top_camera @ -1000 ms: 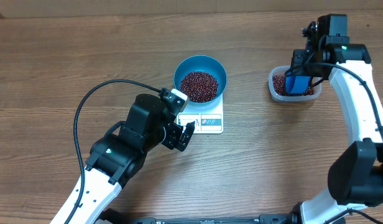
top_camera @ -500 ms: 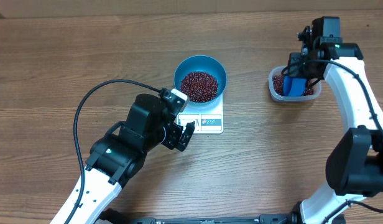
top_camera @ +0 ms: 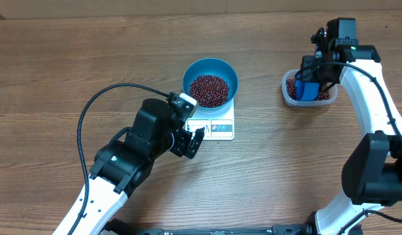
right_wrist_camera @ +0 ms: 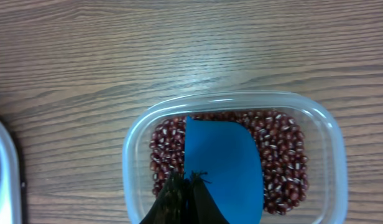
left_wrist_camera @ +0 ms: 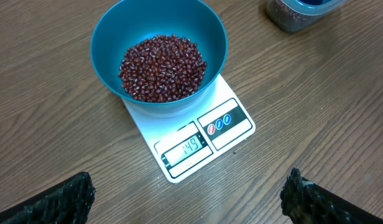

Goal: Scoop item into bowl and weigh 150g on scale

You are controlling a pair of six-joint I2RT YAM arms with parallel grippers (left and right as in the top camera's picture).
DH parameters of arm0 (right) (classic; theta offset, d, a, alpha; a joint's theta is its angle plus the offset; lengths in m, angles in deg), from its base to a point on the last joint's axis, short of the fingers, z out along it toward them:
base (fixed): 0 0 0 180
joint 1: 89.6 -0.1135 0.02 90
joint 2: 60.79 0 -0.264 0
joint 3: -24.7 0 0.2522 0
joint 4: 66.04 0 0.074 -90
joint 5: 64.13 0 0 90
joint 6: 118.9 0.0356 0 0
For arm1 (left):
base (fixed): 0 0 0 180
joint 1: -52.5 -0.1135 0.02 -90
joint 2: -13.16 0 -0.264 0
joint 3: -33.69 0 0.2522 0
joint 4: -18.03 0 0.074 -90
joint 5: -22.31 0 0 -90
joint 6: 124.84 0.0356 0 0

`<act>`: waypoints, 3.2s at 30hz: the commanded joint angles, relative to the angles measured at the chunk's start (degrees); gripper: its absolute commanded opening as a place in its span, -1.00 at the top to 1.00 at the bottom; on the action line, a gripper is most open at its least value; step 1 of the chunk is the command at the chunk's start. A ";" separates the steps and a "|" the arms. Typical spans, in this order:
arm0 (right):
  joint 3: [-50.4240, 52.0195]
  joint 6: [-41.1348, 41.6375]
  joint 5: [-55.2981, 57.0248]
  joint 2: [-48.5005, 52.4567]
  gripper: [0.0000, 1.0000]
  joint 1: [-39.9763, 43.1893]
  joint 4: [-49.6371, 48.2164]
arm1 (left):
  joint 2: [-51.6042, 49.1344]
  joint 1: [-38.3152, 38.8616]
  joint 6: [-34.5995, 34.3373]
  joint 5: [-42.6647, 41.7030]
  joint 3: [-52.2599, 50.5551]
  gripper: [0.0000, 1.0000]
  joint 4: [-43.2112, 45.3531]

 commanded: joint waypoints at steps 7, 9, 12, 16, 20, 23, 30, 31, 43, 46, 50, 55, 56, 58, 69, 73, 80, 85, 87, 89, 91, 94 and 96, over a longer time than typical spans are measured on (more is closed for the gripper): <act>-0.61 -0.04 -1.77 0.20 0.92 0.26 -0.35 | 0.09 -0.35 0.87 -0.20 1.11 -0.99 0.22; -0.61 -0.04 -0.57 0.20 0.93 0.26 -0.31 | 0.09 -0.35 0.87 -0.20 1.11 -0.99 0.22; -0.61 -0.07 2.54 0.20 0.92 0.26 -0.11 | 0.09 -0.35 0.87 -0.20 1.11 -0.99 0.22; -0.61 -0.04 7.23 0.20 0.93 0.26 0.79 | 0.09 -0.35 0.90 -0.20 1.11 -0.99 0.22; -0.63 -0.04 8.15 0.20 0.93 0.26 0.98 | 0.09 -0.35 0.87 -0.20 1.11 -0.99 0.22; -0.68 -0.04 7.50 0.17 0.93 0.26 1.03 | 0.09 -0.35 0.87 -0.20 1.11 -0.99 0.17; -1.68 -0.04 6.05 -0.83 0.93 0.26 1.46 | 0.09 -0.35 0.90 -0.20 1.11 -0.99 0.20; -2.03 -0.04 6.05 -1.18 0.93 0.26 1.57 | 0.09 -0.35 0.87 -0.20 1.11 -0.99 0.20; -2.95 -0.11 1.95 -6.43 0.93 0.26 1.51 | 0.09 -0.35 0.90 -0.20 1.11 -0.98 0.20; -2.95 -0.28 1.77 -7.74 0.93 0.26 0.81 | 0.09 -0.35 0.90 -0.20 1.11 -0.99 0.20; -2.95 -0.28 1.77 -8.63 0.93 0.26 1.05 | 0.09 -0.35 0.90 -0.20 1.11 -0.99 0.20; -2.95 -0.31 1.79 -8.83 0.93 0.26 2.03 | 0.09 -0.35 0.90 -0.20 1.11 -0.99 0.20; -2.93 -0.31 1.81 -8.83 0.93 0.26 1.90 | 0.09 -0.35 0.90 -0.20 1.11 -0.99 0.20; -2.95 -0.26 1.77 -8.85 0.93 0.26 2.03 | 0.09 -0.35 0.90 -0.20 1.11 -0.99 0.22; -2.93 -0.26 5.99 -9.27 0.93 0.26 1.95 | 0.09 -0.35 0.87 -0.22 1.11 -0.99 0.31; -2.93 -0.28 6.38 -9.42 0.93 0.26 4.04 | 0.09 -0.35 0.87 -0.20 1.11 -0.99 0.15; -2.93 -0.26 6.78 -9.73 0.93 0.24 4.09 | 0.09 -0.35 0.70 -0.48 1.11 -0.98 0.15; -2.93 -0.24 4.55 -9.81 0.93 0.22 3.43 | 0.09 -0.35 0.70 -0.61 1.11 -0.99 0.17; -2.93 -0.22 1.11 -9.79 0.93 0.22 3.61 | 0.09 -0.35 0.70 -0.61 1.11 -0.99 0.09; -2.93 -0.20 -2.43 -9.79 0.93 0.22 3.58 | 0.09 -0.35 0.70 -0.61 1.11 -0.99 -0.15; -2.93 -0.02 -6.56 -9.79 0.93 0.22 3.54 | 0.09 -0.35 0.70 -0.61 1.11 -0.99 -0.26; -2.93 -0.04 -8.98 -9.81 0.93 0.22 3.41 | 0.09 -0.35 0.70 -0.61 1.11 -0.99 -0.26; -2.93 -0.04 -9.40 -9.79 0.93 0.22 3.17 | 0.09 -0.35 0.72 -0.59 1.11 -0.99 -0.26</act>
